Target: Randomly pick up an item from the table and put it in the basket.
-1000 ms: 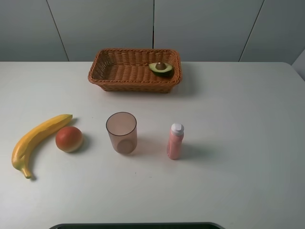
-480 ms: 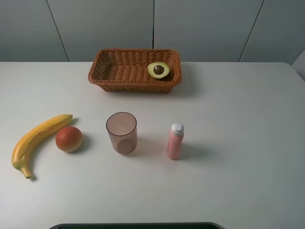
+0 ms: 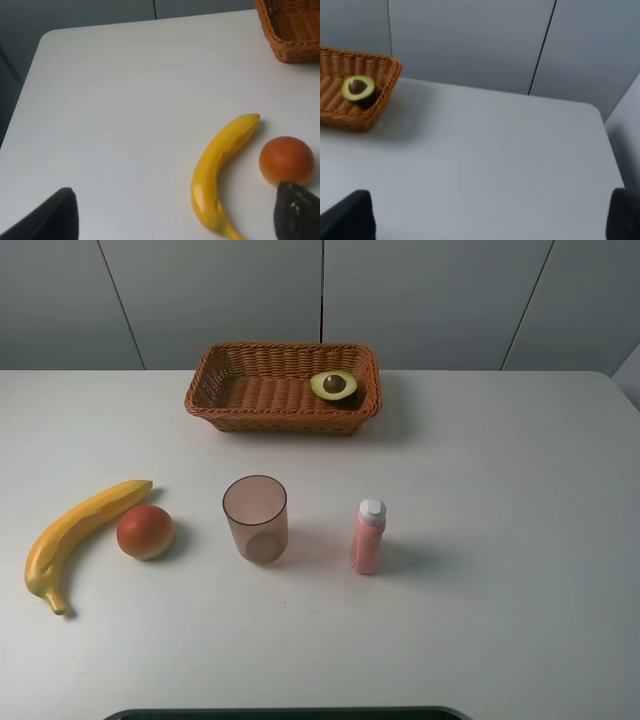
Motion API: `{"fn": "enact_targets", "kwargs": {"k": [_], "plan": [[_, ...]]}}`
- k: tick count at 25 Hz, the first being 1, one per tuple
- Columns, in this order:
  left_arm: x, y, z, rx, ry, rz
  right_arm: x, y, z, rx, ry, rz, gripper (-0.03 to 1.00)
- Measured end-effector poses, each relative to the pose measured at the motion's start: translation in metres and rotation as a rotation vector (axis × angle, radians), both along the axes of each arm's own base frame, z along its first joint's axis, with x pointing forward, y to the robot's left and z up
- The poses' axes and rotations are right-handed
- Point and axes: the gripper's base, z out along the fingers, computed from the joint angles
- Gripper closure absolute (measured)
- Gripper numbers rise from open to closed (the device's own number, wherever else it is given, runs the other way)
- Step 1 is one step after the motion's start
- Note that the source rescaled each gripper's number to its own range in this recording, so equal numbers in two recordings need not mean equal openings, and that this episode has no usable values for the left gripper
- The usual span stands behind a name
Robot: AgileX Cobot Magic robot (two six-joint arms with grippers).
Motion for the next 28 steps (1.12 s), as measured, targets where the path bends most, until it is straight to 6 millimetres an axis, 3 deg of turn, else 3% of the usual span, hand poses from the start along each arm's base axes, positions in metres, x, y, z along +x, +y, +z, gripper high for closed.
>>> {"fn": "enact_targets", "kwargs": {"k": [4, 16, 28], "plan": [[0.0, 0.0, 0.0, 0.0, 0.0, 0.0, -0.013, 0.001, -0.021, 0.001, -0.044, -0.002, -0.03], [0.0, 0.0, 0.0, 0.0, 0.0, 0.0, 0.008, 0.0, -0.06, 0.07, 0.102, -0.019, -0.03], [0.0, 0.0, 0.0, 0.0, 0.0, 0.0, 0.008, -0.004, -0.063, 0.096, 0.116, -0.072, -0.03]]}}
